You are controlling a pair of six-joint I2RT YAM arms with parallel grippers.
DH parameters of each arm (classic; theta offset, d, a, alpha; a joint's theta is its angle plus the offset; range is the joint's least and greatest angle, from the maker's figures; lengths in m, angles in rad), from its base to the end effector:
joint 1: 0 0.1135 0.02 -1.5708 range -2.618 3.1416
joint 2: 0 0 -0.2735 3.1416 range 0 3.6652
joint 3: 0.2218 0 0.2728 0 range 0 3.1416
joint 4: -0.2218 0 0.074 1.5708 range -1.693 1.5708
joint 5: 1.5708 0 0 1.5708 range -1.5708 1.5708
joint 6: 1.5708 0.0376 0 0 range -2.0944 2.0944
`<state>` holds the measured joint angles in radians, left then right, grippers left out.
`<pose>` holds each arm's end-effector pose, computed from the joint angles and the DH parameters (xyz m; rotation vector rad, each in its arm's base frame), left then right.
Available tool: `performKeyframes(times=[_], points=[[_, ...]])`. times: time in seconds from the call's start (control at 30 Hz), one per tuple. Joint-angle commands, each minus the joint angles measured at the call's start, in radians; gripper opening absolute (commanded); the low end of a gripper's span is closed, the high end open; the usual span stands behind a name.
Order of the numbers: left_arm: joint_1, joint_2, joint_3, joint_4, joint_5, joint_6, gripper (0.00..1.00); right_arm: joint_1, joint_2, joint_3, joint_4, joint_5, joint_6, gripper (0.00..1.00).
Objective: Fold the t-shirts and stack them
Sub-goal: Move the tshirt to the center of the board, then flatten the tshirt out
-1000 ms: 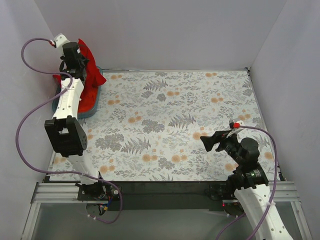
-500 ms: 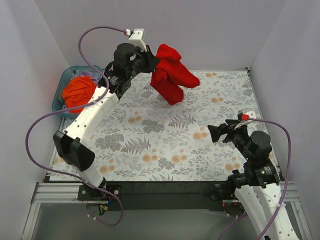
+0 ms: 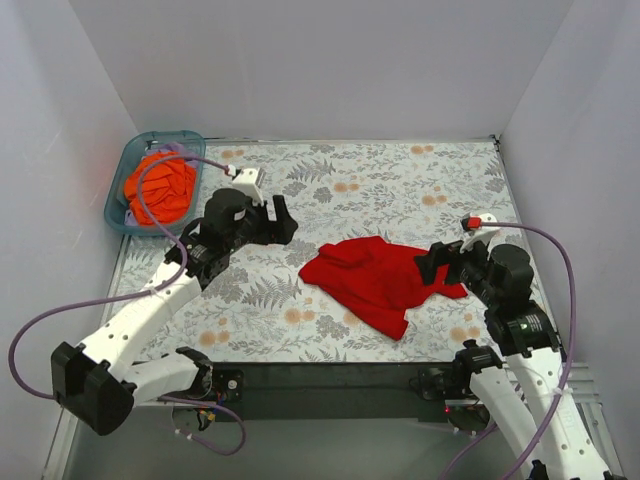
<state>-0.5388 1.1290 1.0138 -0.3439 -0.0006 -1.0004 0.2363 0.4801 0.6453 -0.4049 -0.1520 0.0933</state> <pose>0.2355 -0.1408 0.3403 -0.4968 2.1124 -0.9375 0.1329 0.0378 0.3164 -0.2385 1.8076 0.3711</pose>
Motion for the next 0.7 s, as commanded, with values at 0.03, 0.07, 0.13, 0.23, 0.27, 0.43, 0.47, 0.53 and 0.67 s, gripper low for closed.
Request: performKeyframes(times=[0.03,0.07,0.13,0.23,0.27,0.43,0.47,0.53,0.67], points=[[0.002,-0.084,-0.124,-0.069,0.019,-0.165,0.79,0.003,0.087,0.031,-0.028,0.045,0.057,0.98],[0.002,-0.084,-0.151,-0.069,0.039,-0.206,0.79,0.004,0.13,0.031,-0.029,0.06,0.069,0.98],[0.002,-0.066,-0.202,-0.067,0.085,-0.225,0.8,0.005,0.181,0.034,-0.041,0.078,0.115,0.98],[0.002,-0.005,-0.219,-0.058,0.125,-0.239,0.81,0.005,0.281,0.04,-0.04,0.031,0.123,0.97],[0.002,0.012,-0.218,-0.06,0.126,-0.242,0.81,0.005,0.334,0.043,-0.035,-0.042,0.1,0.94],[0.002,0.118,-0.244,-0.021,0.163,-0.299,0.82,0.029,0.5,0.071,-0.029,-0.179,0.037,0.81],[0.002,0.126,-0.247,-0.014,0.178,-0.308,0.82,0.038,0.544,0.073,-0.029,-0.178,0.037,0.81],[0.002,0.152,-0.257,0.005,0.198,-0.326,0.82,0.06,0.589,0.076,-0.028,-0.19,0.045,0.79],[0.002,0.157,-0.276,0.016,0.22,-0.331,0.82,0.077,0.678,0.06,-0.017,-0.218,0.056,0.76]])
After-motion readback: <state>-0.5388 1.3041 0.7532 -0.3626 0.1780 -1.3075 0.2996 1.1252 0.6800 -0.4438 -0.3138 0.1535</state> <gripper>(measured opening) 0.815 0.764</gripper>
